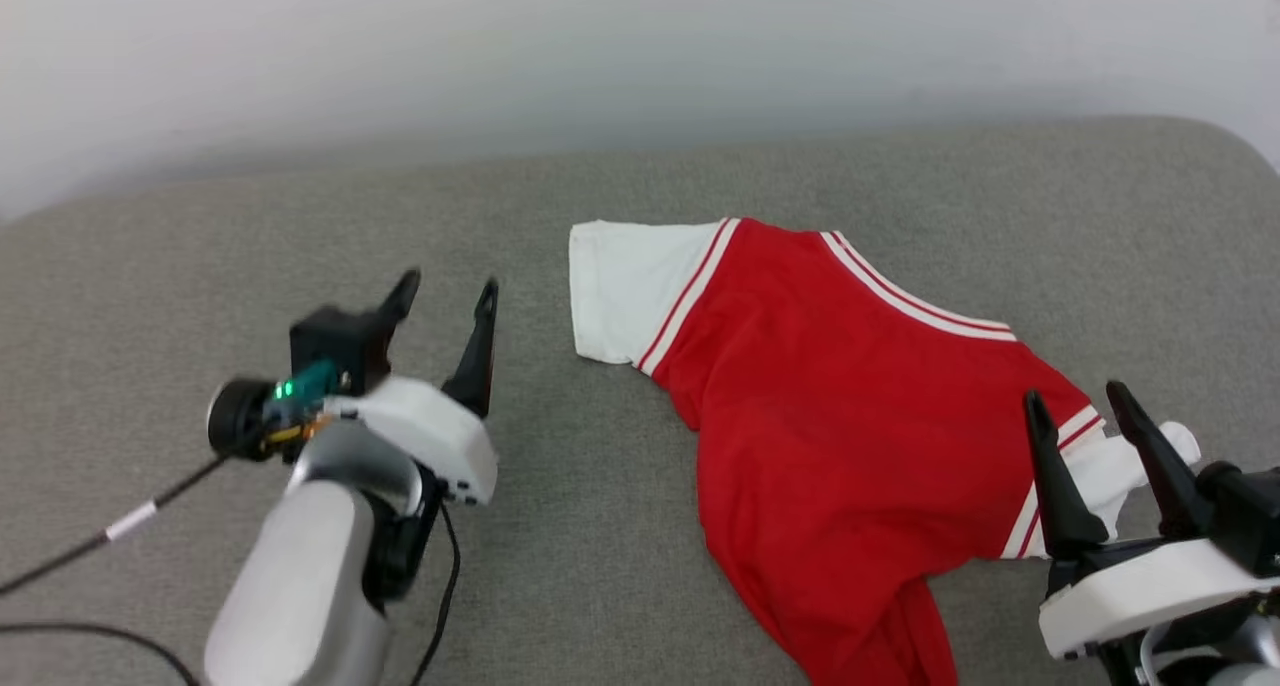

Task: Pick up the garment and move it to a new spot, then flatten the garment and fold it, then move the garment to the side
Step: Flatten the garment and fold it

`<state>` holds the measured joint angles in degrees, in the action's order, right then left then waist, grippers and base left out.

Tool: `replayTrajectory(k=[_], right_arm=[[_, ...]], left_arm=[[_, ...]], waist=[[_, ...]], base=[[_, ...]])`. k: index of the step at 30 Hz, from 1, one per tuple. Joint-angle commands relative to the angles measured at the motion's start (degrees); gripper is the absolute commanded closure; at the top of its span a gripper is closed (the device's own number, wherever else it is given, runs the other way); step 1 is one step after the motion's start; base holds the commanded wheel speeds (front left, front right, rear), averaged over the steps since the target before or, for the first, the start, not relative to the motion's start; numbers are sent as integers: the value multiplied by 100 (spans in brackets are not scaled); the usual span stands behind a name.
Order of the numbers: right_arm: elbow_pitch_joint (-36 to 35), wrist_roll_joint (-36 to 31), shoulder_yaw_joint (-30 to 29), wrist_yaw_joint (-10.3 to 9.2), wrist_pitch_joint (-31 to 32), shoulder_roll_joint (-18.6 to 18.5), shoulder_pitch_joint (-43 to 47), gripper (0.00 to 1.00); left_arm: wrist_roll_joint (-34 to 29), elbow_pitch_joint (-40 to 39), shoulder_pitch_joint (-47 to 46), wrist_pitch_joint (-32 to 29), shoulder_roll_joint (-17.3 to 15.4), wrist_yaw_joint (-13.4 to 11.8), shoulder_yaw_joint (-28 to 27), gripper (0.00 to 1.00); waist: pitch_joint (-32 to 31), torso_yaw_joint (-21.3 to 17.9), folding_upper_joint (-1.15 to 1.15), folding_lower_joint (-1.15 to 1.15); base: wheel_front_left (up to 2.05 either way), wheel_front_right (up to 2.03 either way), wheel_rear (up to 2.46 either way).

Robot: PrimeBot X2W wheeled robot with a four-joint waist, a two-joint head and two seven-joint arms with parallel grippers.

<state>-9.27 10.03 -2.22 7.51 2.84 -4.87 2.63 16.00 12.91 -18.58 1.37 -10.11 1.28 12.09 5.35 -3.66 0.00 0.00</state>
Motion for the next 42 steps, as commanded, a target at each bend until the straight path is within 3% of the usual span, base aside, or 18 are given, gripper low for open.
replayTrajectory(k=[1,9,16,25,33,34,35,36,42], right_arm=[[-26,9,-22,-4,-25,51,-180,0],[85,124,48,-4,-237,125,-770,0],[393,313,236,-4,-495,172,-1104,0],[714,516,435,-4,-727,200,-1315,0],[917,692,546,-4,-880,203,-1454,0],[946,696,553,-4,-886,203,-1464,0],[974,707,549,-4,-888,203,-1472,0],[1003,711,552,-4,-894,204,-1481,0],[1080,718,498,-4,-881,205,-1540,0]], left_arm=[[18,73,-481,-215,-63,144,53,0],[397,862,-2398,-1577,-311,571,449,0],[1082,1769,-3679,-2963,-835,617,1172,0],[1699,2679,-4499,-4204,-1700,615,1902,0],[2201,3291,-4475,-5029,-1811,616,2175,0],[2268,3398,-4393,-5200,-1783,616,2195,24],[2323,3466,-4332,-5325,-1737,606,2205,66],[2378,3523,-4295,-5394,-1691,573,2200,100],[2303,3558,-4247,-5209,-1655,441,2225,100]], waist=[[394,-227,0,0],[1290,-696,0,0],[1737,-1194,0,0],[2149,-1698,0,0],[2436,-1873,0,0],[2446,-1884,0,0],[2465,-1892,0,0],[2471,-1895,0,0],[2432,-1846,0,0]], base=[[0,0,0],[0,0,0],[0,0,0],[0,0,0],[0,0,0],[0,0,0],[0,0,0],[0,0,0],[0,0,0]])
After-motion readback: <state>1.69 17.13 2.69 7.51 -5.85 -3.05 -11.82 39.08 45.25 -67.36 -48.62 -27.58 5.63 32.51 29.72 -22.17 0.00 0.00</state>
